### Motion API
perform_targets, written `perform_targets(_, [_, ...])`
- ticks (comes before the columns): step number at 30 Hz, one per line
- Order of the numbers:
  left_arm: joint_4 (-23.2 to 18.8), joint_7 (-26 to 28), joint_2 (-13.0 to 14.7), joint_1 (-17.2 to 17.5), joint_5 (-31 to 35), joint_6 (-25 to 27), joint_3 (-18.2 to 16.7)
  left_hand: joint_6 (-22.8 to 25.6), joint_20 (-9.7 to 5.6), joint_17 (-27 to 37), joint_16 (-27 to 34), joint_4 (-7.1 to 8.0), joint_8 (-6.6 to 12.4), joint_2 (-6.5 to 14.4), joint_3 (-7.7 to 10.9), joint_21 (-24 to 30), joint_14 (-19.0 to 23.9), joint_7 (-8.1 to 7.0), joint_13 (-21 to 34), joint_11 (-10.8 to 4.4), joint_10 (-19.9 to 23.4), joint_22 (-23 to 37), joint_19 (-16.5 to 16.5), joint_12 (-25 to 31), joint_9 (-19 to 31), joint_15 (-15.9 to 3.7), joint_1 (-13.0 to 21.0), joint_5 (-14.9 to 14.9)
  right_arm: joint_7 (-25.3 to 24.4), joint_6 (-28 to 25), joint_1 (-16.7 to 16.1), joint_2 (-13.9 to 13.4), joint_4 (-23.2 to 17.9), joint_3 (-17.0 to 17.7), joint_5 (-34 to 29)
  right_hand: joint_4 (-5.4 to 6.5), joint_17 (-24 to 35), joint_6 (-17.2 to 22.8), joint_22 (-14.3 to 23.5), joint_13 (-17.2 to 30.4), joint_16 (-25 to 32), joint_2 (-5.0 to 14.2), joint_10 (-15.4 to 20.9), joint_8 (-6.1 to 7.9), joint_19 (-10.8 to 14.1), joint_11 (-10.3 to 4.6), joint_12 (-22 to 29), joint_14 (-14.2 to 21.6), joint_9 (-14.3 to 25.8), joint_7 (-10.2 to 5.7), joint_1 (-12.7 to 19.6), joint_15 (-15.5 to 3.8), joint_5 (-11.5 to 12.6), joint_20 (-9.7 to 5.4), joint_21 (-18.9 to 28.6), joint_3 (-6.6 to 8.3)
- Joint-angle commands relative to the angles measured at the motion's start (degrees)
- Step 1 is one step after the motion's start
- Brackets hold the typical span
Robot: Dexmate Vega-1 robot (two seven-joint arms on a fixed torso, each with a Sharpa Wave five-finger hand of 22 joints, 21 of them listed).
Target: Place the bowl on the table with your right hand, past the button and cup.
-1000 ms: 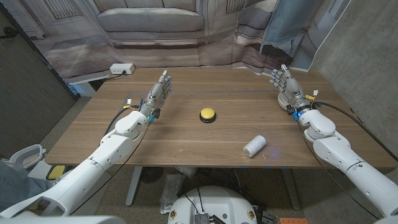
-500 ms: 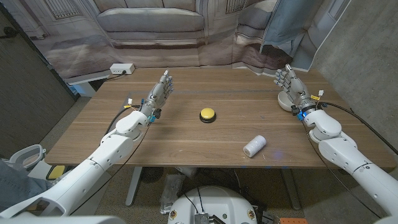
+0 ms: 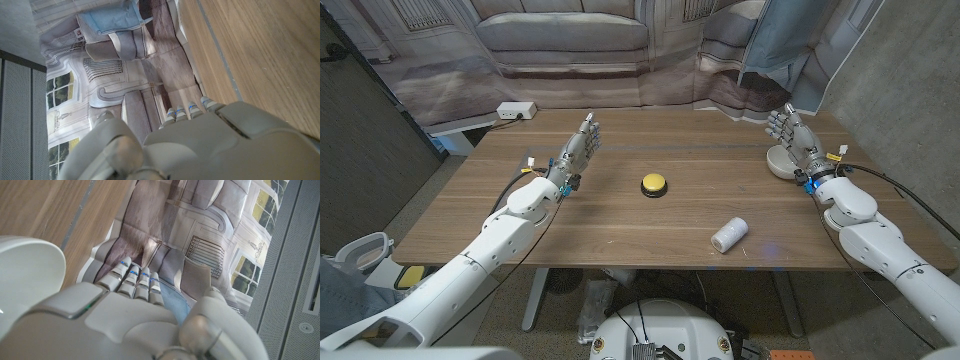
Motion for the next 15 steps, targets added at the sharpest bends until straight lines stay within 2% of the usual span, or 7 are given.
perform_targets(1, [-2.1, 1.1, 0.8, 1.1, -0.2, 0.6, -0.8, 0.3, -2.39, 0.2, 0.0, 0.16, -0.01, 0.4, -0.33, 0.0, 0.1, -0.12, 0.1, 0.14, 0.0, 0.3, -0.2, -0.2, 0.1, -0.12, 0.4, 0.5, 0.4, 0.6, -1.0, -0.5, 0.6, 1.0, 0.4, -0.34, 0.2, 0.9, 0.3, 0.2, -0.1, 0.12, 0.1, 0.42, 0.7, -0.23, 0.1, 0.3, 0.2, -0.17, 0.4, 0.02, 0.0, -2.03, 0.0, 0.14])
perform_targets(15, [-3.4, 1.5, 1.3, 2.1, -0.5, 0.6, -1.4, 0.4, -2.34, 0.2, 0.0, 0.15, -0.03, 0.5, -0.47, 0.0, 0.1, -0.24, 0.1, 0.18, 0.0, 0.3, -0.2, -0.2, 0.1, -0.13, 0.5, 0.5, 0.2, 2.0, -2.2, -0.5, 1.5, 2.6, 1.0, -0.48, 0.2, 1.3, 0.3, 0.2, 0.0, 0.31, 0.4, 0.49, 1.2, -0.35, 0.1, 0.8, 0.2, -0.39, 0.6, -0.3, -0.1, -2.07, 0.1, 0.15])
